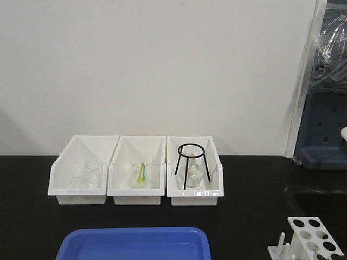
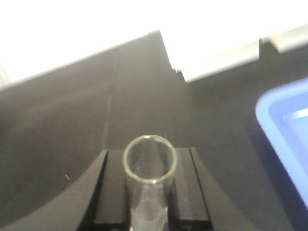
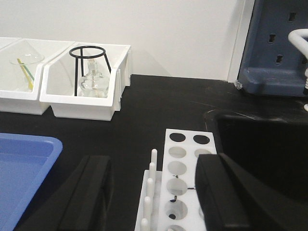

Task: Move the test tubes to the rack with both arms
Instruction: 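Close the left gripper on the glass test tube and lift it, then raise the tube upright and bring the right gripper to it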

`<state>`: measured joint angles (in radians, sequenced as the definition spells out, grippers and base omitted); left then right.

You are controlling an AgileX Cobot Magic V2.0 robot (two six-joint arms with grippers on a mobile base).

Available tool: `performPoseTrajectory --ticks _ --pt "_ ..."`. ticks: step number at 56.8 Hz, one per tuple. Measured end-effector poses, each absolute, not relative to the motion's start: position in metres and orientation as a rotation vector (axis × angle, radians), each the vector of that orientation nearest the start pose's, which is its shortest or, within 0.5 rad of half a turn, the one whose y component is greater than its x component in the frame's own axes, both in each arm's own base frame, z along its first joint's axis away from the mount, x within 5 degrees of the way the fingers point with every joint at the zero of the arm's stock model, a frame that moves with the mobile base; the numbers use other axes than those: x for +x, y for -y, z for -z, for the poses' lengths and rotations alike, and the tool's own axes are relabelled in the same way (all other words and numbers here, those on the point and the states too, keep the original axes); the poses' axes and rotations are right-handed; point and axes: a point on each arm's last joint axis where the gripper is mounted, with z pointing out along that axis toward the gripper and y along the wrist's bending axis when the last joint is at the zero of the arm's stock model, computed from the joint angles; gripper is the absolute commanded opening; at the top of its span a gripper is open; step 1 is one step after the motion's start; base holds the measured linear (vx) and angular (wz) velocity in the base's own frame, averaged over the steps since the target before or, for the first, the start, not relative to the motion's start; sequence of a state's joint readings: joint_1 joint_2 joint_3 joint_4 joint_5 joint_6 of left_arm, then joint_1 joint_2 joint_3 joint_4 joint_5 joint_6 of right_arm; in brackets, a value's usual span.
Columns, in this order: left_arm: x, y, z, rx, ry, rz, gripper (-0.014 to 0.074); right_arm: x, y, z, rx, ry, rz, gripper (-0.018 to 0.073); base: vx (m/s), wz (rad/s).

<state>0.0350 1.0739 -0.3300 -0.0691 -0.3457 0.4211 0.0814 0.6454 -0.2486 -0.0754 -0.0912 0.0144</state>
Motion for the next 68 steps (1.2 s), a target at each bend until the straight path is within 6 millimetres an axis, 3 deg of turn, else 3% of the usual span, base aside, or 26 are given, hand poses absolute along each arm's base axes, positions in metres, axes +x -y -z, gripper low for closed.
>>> performPoseTrajectory --ticks 9,17,24,32,44,52,68 --pt "0.194 -0.009 -0.249 0.275 -1.812 -0.291 -0.0006 0.131 -0.011 -0.248 -0.132 -1.784 -0.021 0.0456 0.00 0.00" --pt "0.198 -0.008 -0.284 0.232 -1.745 -0.266 -0.0006 0.132 -0.011 -0.249 -0.132 -1.781 -0.021 0.0456 0.00 0.00" --pt "0.205 -0.008 -0.315 0.129 -1.703 -0.180 -0.0006 0.132 -0.011 -0.250 -0.132 -1.766 -0.022 0.0456 0.00 0.00" --pt "0.211 -0.001 -0.333 0.059 -1.698 -0.063 -0.0006 0.132 -0.012 -0.250 -0.136 -1.769 -0.019 0.0456 0.00 0.00" --pt "0.228 0.030 -0.330 0.014 -1.750 0.177 -0.0006 0.135 -0.012 -0.243 -0.182 -1.891 0.013 0.0456 0.00 0.00" --pt "0.243 0.062 -0.317 0.014 -1.788 0.337 -0.0006 0.149 -0.022 -0.253 -0.259 -1.979 -0.015 0.0456 0.00 0.00" --pt "0.276 0.126 -0.294 0.005 -1.814 0.590 -0.0006 0.186 -0.083 -0.276 -0.542 -2.009 -0.170 0.0456 0.00 0.00"
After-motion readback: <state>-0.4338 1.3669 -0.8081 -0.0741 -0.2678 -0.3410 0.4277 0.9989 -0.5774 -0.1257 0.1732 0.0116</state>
